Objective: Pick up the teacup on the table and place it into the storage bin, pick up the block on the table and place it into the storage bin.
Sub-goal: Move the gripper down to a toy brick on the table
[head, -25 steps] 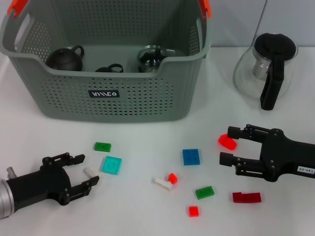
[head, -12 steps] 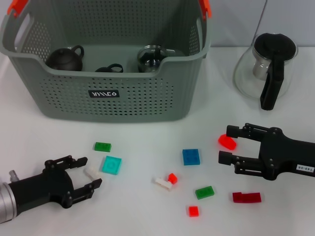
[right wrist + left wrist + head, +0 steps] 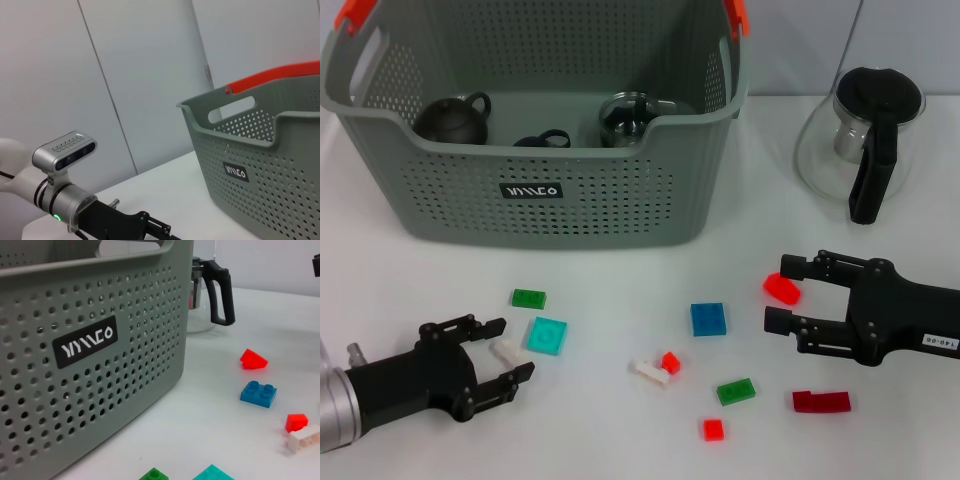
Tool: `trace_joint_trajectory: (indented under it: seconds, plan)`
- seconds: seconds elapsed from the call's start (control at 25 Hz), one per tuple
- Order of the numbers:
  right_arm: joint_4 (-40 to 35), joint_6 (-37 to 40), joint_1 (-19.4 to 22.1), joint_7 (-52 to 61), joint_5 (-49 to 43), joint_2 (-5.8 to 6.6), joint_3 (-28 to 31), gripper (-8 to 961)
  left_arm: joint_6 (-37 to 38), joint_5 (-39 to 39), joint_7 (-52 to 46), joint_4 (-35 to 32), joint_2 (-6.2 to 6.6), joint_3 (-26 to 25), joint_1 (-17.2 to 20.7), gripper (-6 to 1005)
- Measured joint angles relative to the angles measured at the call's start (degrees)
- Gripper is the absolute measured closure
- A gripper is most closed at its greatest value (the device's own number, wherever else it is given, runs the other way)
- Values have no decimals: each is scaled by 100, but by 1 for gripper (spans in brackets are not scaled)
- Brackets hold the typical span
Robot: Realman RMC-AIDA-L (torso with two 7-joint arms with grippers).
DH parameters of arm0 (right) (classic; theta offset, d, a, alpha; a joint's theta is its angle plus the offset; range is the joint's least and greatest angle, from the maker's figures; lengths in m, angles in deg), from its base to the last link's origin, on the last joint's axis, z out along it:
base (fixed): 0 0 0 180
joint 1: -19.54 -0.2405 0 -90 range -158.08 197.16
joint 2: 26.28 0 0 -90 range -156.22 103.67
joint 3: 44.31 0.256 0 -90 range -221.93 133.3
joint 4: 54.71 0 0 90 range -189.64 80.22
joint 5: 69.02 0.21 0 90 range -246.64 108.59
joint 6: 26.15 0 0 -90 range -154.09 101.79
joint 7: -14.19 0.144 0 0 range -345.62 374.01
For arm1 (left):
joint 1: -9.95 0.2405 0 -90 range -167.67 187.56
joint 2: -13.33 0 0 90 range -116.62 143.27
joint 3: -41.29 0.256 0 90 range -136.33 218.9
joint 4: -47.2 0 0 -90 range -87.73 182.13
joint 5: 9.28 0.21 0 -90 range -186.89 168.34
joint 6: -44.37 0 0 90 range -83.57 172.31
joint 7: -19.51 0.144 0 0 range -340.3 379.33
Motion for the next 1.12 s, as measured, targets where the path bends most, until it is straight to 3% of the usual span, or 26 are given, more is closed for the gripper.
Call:
trace_joint_trajectory:
  seconds: [1.12]
  plan:
    - [0,0,14,0,0,2,0,133,-236,1,-31,156,0,-33,-54,350]
